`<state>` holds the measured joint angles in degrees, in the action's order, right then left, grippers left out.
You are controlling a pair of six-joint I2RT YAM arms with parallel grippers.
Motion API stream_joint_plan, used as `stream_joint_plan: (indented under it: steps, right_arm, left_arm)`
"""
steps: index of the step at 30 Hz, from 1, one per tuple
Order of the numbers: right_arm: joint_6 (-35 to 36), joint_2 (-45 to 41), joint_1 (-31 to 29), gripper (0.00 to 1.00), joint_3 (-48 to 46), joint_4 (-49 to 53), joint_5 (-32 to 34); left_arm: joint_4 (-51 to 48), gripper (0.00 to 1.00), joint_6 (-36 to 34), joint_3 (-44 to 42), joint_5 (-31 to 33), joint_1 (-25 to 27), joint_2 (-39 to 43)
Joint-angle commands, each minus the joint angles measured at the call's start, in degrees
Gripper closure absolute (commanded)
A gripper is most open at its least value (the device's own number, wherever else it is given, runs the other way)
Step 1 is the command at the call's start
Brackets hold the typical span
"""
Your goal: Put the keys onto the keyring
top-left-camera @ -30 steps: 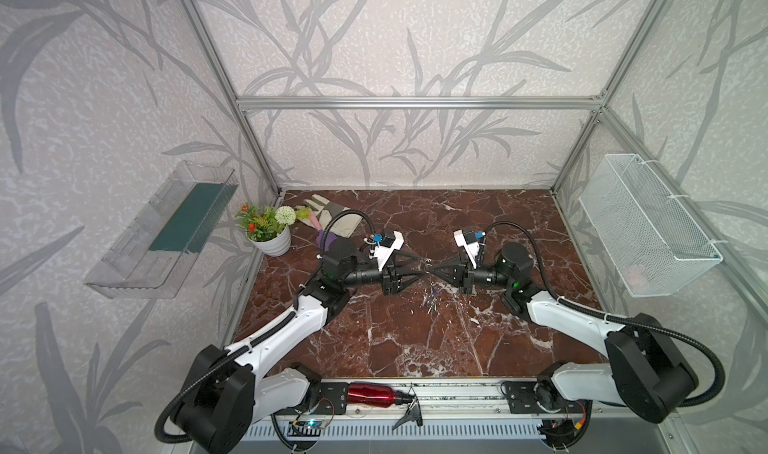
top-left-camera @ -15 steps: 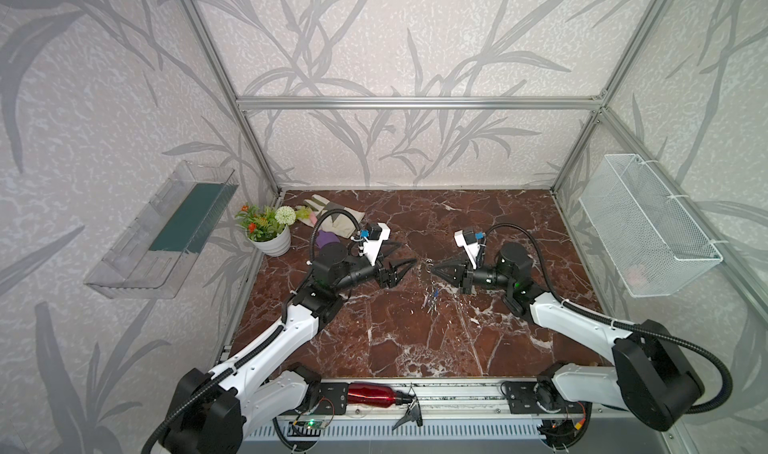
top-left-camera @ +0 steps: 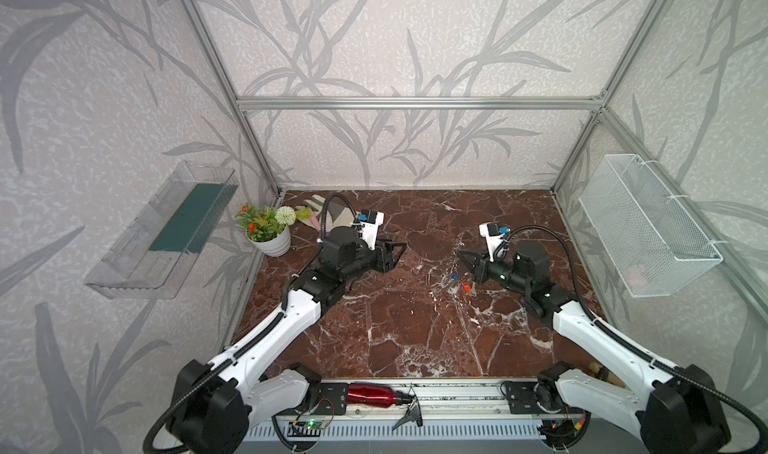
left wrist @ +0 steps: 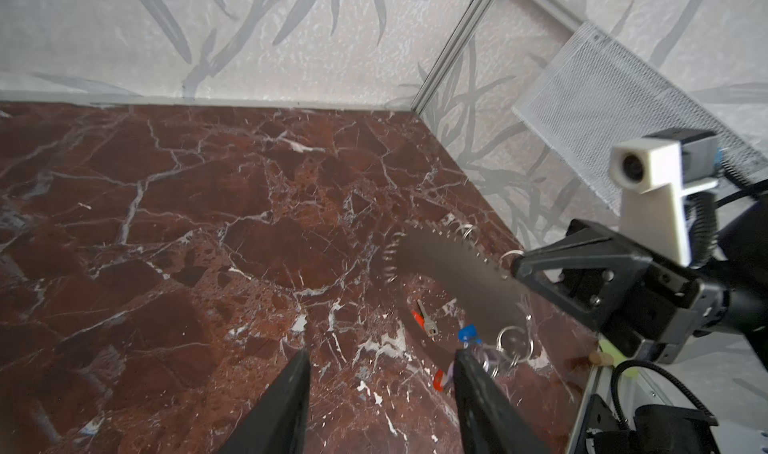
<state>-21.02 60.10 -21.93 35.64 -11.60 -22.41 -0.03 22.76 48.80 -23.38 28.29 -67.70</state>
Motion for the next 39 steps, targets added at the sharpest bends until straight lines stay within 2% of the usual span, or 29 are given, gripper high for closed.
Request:
stream_joint_plan:
  steps: [1, 4, 6, 9, 12, 18, 27, 34, 39]
  right_arm:
    - [-1.81, -3.37, 3.37, 1.0, 1.81, 5.38, 8.75]
    - [-3.68, -5.79, 7.0, 1.0, 0.69, 7.64, 10.96]
    - [-4.58, -7.35, 9.12, 1.0, 0.31, 9.75, 12.19]
    - [-5.26, -9.75, 12.02, 1.0, -0.38, 12.85, 13.98]
    - [-5.65, -12.18, 14.94, 1.0, -1.59, 15.18, 14.12]
    - [-5.65, -16.07, 19.74, 1.0, -3.86, 16.28, 10.78]
    - [-7.64, -18.6, 21.21, 1.0, -4.43, 17.53, 7.37]
    - [-7.29, -19.75, 21.67, 1.0, -5.36, 17.32, 5.74]
    - [-7.11, -19.62, 21.86, 1.0, -5.27, 17.22, 4.82]
  left_arm:
    - [-9.18, 0.52, -1.37, 4.1, 2.26, 4.93, -5.71]
    - [-11.82, 0.56, -5.08, 8.59, 5.11, 11.12, -12.76]
    - [-10.61, 0.59, -4.13, 10.36, 5.91, 13.74, -17.26]
    - [-6.2, 0.62, -0.85, 11.88, 5.63, 16.7, -23.62]
    - [-7.15, 0.62, -1.01, 16.69, 5.29, 19.82, -30.38]
    - [-7.91, 0.62, 1.14, 23.67, 4.5, 22.95, -41.41]
    - [15.6, 0.6, 4.04, 13.73, 10.36, 26.94, -43.71]
    - [23.02, 0.63, 6.9, 9.79, 13.38, 28.4, -46.1]
    - [23.56, 0.69, 7.82, 10.14, 14.29, 28.48, -47.67]
